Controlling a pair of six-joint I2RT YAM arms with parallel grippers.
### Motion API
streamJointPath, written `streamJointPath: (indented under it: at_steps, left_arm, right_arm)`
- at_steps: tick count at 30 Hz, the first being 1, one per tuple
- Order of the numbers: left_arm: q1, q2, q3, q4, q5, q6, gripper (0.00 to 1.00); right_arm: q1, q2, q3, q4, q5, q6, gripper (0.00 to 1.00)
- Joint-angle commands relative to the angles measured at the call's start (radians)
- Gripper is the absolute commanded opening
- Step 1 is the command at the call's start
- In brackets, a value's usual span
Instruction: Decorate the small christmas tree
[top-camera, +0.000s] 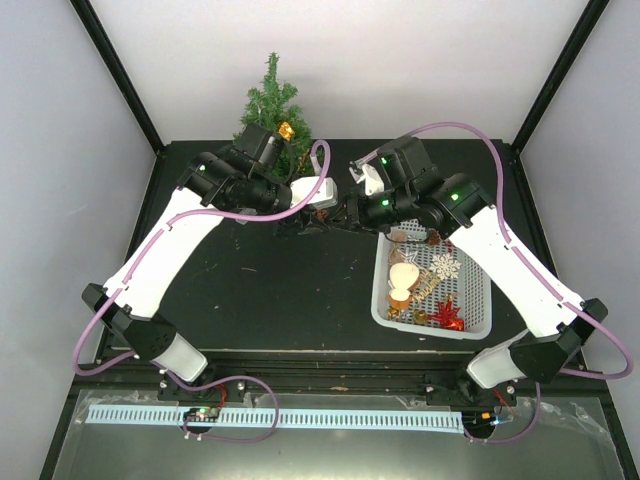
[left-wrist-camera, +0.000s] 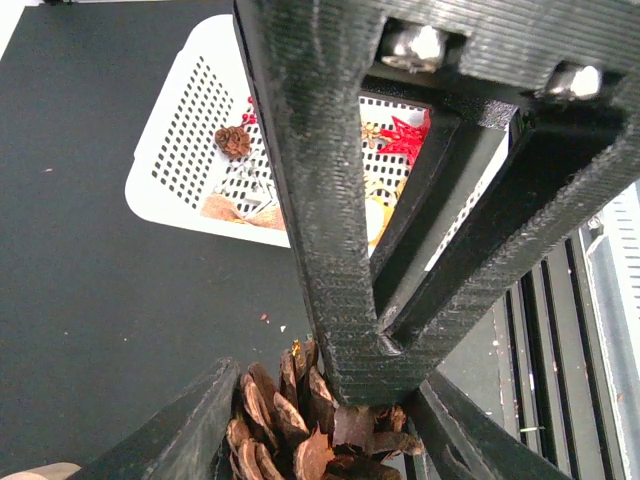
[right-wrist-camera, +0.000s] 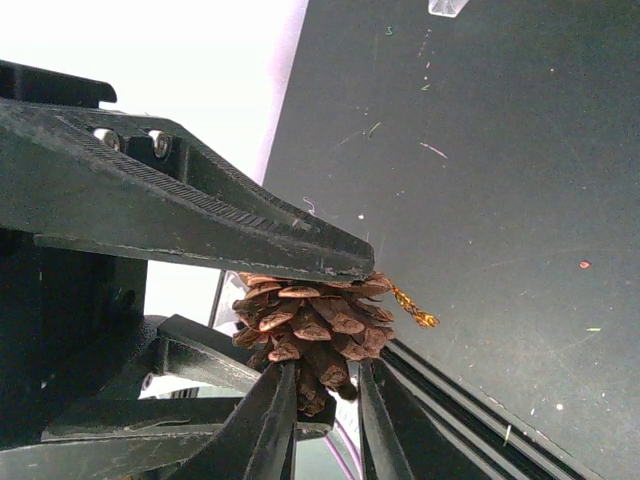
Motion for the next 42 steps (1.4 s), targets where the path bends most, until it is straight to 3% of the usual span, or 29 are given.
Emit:
streamJointPath:
  at_steps: [1,9,20,33,42]
  left_arm:
    - [-0.005,0.009,0.025,-0.009,-0.023,0.006,0.42]
    - [0.001,0.000,0.004,-0.024,-0.071,-0.001,0.40]
    - [0.100,-0.029,-0.036,-0.020,-0.104,-0.012,0.41]
    - [0.522,0.050,0.163,-0.009,0.001,-0.070,0.43]
    - [0.654,0.112,0.154,0.110,0.015,-0.112,0.44]
  right_arm:
    - [0.005,0.005,0.017,0.002,-0.007,-0.007,0.21]
    - [-0.024,-0.029,0.055,-0.002,0.093,-0.003,0.53]
    - [-0.130,-0.067,0.020,-0.009,0.157,-0.003,0.54]
    - [-0.141,-0.072,-0.112,0.064,0.114,0.011,0.54]
    - [-0.141,-0.062,-0.147,0.085,0.104,0.030,0.54]
